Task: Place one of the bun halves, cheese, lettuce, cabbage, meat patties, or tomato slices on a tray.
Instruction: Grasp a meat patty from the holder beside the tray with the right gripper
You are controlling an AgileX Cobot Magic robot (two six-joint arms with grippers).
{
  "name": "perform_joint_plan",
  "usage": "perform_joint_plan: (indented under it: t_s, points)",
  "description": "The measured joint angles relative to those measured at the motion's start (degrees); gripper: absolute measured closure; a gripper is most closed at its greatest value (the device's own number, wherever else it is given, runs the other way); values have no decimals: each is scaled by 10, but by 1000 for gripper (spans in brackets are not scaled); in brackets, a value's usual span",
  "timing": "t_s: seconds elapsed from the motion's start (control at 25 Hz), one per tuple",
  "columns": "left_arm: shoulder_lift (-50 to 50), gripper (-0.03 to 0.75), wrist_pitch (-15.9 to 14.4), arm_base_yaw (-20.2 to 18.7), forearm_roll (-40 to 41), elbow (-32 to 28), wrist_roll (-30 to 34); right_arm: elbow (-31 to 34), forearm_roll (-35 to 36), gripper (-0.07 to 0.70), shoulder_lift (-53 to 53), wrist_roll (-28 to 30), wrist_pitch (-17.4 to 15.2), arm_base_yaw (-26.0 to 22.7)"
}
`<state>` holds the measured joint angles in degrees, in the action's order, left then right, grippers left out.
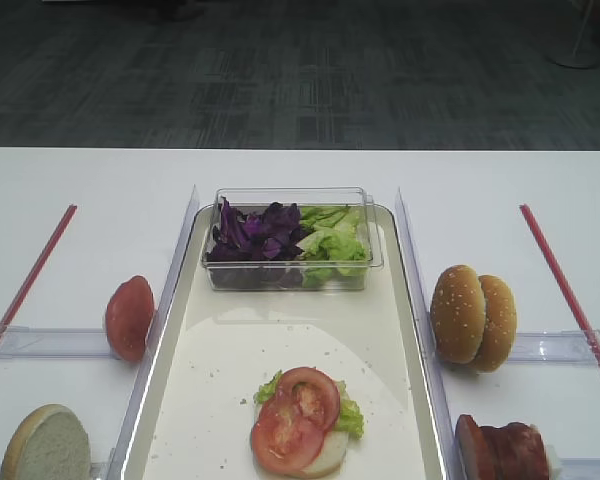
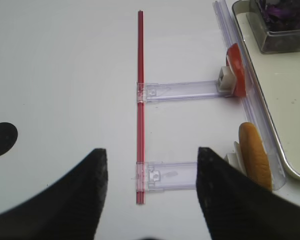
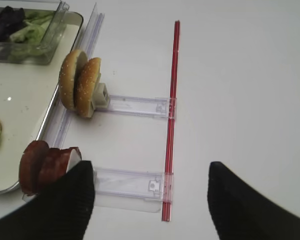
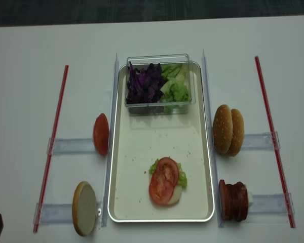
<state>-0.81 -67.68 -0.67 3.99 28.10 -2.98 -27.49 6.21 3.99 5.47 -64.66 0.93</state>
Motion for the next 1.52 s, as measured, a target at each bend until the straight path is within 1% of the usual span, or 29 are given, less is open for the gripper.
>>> perform_joint_plan:
  t_s: [0.16,0.36,0.44,0.52,0.6,0.88,1.04,1.36,1.44,1.52]
  points:
    - [0,349,0,0,0,0,0,-1,16,122,57,-6,-1,0]
    - [0,349,0,0,0,0,0,-30,35,122,136,-31,-17,0]
    - [0,349,0,0,0,0,0,-46,45,122,173,-46,-34,0]
    - [0,349,0,0,0,0,0,-61,50,122,209,-58,-59,0]
    - [0,349,0,0,0,0,0,-73,53,122,243,-68,-69,0]
    - [0,349,0,0,0,0,0,-112,81,122,354,-82,-71,0]
    - [0,349,0,0,0,0,0,-119,91,122,410,-96,-70,0]
    - [0,349,0,0,0,0,0,-120,92,122,491,-102,-64,1]
    - [0,349,0,0,0,0,0,-123,90,122,500,-102,-63,13]
    - [0,349,0,0,0,0,0,-129,88,122,506,-102,-63,36]
